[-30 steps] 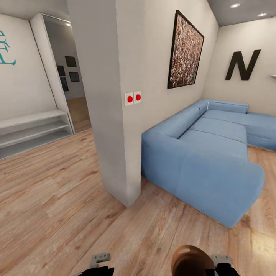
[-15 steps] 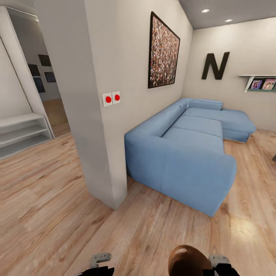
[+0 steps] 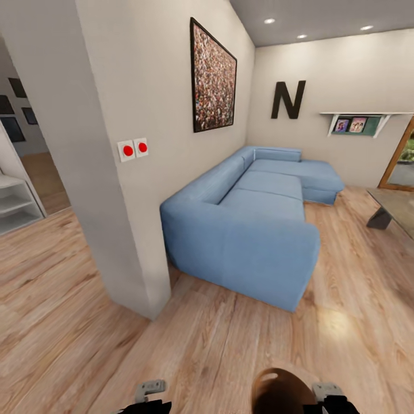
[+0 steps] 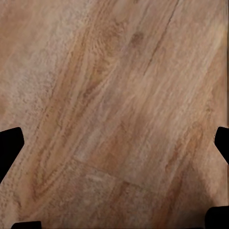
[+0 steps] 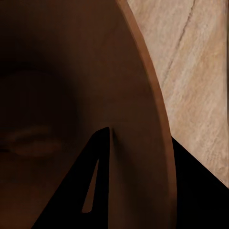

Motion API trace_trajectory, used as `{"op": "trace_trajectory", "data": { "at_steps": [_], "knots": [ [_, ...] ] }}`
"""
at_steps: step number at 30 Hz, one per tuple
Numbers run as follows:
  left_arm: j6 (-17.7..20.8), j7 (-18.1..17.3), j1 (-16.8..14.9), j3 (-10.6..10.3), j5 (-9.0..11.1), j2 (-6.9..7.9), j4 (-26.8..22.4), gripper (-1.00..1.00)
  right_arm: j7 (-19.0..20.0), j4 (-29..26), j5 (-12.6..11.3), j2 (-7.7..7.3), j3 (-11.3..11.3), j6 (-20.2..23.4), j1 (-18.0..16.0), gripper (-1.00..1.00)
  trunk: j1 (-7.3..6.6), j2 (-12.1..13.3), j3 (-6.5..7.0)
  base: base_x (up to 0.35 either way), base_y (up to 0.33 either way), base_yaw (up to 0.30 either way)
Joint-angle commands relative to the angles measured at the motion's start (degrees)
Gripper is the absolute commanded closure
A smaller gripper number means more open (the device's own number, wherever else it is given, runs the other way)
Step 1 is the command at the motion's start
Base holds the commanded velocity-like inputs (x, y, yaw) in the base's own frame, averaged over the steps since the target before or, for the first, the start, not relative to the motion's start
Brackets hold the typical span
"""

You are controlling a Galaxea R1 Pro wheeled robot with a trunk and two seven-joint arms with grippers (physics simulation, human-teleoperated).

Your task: Put the three can of soda from the living room inside the tash can in the kitchen.

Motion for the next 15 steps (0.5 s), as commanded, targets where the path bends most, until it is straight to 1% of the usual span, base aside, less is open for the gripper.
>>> {"op": "trace_trajectory", "data": {
  "at_steps": [1, 15],
  "knots": [
    [0.0, 0.0, 0.0, 0.0, 0.0, 0.00, 0.0, -1.00, 0.3, 0.0, -0.4, 0.00, 0.0, 0.0, 0.0, 1.00, 0.00, 0.0, 0.00, 0.000, 0.000, -0.284],
    [0.0, 0.0, 0.0, 0.0, 0.0, -0.01, 0.0, -1.00, 0.3, 0.0, -0.4, 0.01, 0.0, -0.3, 0.0, 1.00, 0.00, 0.0, 0.00, 0.000, 0.000, -0.284]
  ]
}}
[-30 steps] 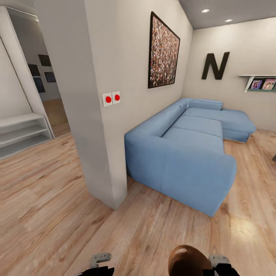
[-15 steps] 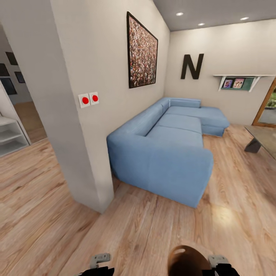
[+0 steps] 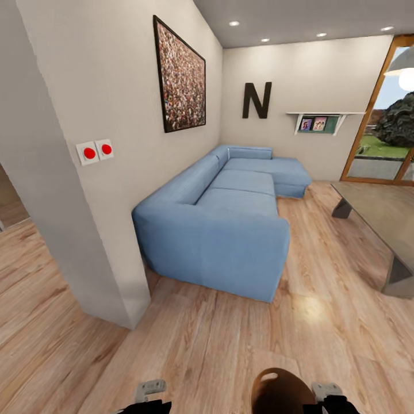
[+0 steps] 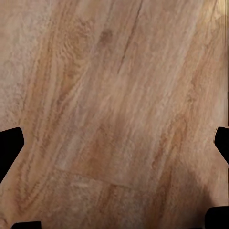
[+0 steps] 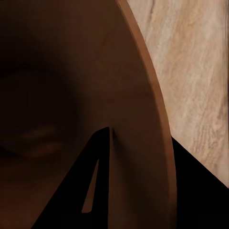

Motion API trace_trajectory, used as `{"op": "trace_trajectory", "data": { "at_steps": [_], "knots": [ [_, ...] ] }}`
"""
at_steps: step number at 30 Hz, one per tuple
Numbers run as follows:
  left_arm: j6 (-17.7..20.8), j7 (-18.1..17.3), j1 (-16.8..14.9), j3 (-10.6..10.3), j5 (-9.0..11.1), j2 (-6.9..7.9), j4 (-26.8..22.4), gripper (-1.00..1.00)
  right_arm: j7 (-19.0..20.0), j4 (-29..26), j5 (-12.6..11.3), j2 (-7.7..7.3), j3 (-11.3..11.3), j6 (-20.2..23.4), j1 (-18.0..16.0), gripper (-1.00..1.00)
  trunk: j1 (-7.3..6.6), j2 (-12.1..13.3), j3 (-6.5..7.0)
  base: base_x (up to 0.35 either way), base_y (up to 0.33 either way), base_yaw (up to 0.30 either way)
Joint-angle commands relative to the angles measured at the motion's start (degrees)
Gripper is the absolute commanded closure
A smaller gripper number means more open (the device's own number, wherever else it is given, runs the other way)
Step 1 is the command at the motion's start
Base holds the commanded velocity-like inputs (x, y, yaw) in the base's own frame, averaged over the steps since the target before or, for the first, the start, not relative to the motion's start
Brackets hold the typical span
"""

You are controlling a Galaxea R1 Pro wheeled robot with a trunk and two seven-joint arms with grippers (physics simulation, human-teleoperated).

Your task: Put the three can of soda from the living room inside the tash can in the kitchen.

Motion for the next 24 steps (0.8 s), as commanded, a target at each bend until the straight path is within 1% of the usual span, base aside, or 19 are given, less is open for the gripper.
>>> {"op": "trace_trajectory", "data": {
  "at_steps": [1, 24],
  "knots": [
    [0.0, 0.0, 0.0, 0.0, 0.0, 0.00, 0.0, -1.00, 0.3, 0.0, -0.4, 0.00, -0.1, 0.0, 0.0, 1.00, 0.00, 0.0, 0.00, 0.000, 0.000, -0.284],
    [0.0, 0.0, 0.0, -0.1, -0.1, 0.03, -0.2, -1.00, 0.4, 0.0, -0.4, 0.07, -0.1, -0.1, 0.0, 1.00, 0.00, 0.0, 0.00, 0.000, 0.000, -0.286]
  ]
}}
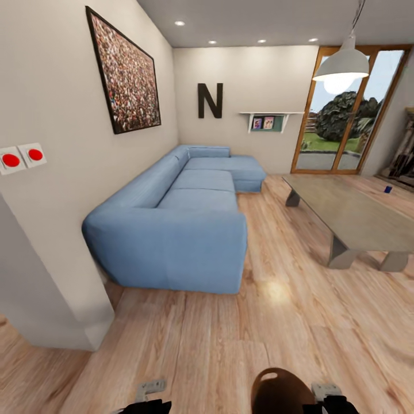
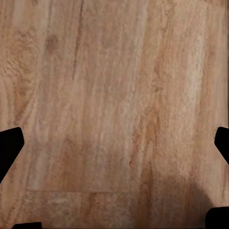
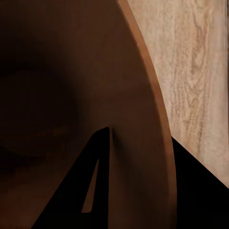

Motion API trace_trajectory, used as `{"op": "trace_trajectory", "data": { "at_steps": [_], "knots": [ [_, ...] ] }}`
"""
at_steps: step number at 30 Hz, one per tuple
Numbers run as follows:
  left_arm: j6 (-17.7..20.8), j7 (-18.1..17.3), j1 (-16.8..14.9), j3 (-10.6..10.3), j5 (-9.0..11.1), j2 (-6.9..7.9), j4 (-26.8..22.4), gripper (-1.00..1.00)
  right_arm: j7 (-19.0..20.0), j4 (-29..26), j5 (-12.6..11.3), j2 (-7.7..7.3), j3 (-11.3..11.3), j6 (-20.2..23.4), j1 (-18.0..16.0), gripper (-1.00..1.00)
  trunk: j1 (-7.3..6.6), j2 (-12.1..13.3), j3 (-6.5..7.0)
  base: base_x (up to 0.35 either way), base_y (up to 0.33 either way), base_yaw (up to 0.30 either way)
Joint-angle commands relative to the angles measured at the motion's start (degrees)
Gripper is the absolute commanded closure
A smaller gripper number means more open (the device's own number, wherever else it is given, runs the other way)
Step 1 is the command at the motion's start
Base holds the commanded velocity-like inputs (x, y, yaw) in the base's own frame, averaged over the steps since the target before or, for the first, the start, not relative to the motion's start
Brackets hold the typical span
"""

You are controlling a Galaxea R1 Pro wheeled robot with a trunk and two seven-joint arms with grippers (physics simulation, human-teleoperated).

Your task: Put the three can of soda from the living room inside the tash can in the kitchen.

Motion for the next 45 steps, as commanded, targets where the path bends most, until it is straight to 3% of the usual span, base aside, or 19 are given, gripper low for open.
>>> {"op": "trace_trajectory", "data": {
  "at_steps": [1, 45],
  "knots": [
    [0.0, 0.0, 0.0, 0.0, 0.0, 0.00, 0.1, -1.00, 0.3, 0.0, -0.4, 0.01, -0.1, 0.0, 0.0, 1.00, 0.00, 0.0, 0.00, 0.000, 0.000, -0.286],
    [-0.8, 0.0, 0.0, -0.1, -0.3, -0.09, 0.2, -1.00, 0.3, 0.2, -0.5, 0.02, 0.0, -0.1, 0.0, 1.00, 0.00, 0.0, 0.00, 0.000, 0.000, -0.286]
  ]
}}
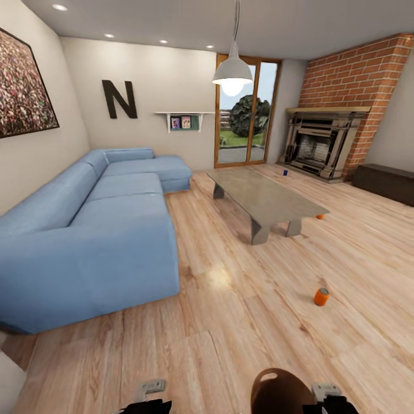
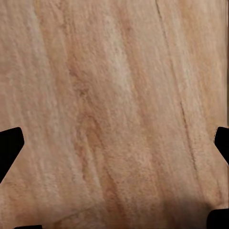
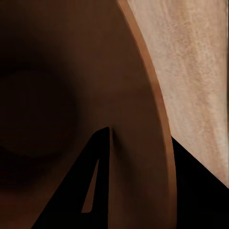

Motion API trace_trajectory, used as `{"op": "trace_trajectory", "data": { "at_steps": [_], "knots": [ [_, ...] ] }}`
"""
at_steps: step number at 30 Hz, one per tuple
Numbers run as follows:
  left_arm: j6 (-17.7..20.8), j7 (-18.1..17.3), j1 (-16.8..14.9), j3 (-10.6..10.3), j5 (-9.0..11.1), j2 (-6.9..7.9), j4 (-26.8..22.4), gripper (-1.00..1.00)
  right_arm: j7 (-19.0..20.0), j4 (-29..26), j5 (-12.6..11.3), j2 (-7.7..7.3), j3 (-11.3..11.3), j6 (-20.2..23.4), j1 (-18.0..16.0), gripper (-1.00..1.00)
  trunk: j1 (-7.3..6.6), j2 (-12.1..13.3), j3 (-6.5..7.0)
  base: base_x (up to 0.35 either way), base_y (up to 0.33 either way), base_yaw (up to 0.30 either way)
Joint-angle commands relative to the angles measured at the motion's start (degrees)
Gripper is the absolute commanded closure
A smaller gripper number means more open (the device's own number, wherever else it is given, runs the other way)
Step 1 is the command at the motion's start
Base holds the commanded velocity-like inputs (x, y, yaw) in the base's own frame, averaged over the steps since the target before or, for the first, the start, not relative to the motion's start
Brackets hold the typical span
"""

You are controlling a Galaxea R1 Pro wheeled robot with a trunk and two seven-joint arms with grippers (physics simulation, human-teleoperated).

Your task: Put the three can of soda from the living room inside the tash can in the kitchen.

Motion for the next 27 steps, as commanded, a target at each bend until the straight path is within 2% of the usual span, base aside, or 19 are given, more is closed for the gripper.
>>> {"op": "trace_trajectory", "data": {
  "at_steps": [1, 27],
  "knots": [
    [0.0, 0.0, 0.0, 0.0, 0.0, 0.02, 0.0, -1.00, 0.3, 0.0, -0.4, 0.00, 0.0, 0.0, 0.0, 1.00, 0.00, 0.0, 0.00, 0.000, 0.000, -0.286],
    [-0.3, 0.0, 0.0, 0.0, -0.1, 0.00, 0.0, -1.00, 0.3, 0.1, -0.4, 0.04, 0.0, 0.0, 0.0, 1.00, 0.00, 0.0, 0.00, 0.000, 0.000, -0.286]
  ]
}}
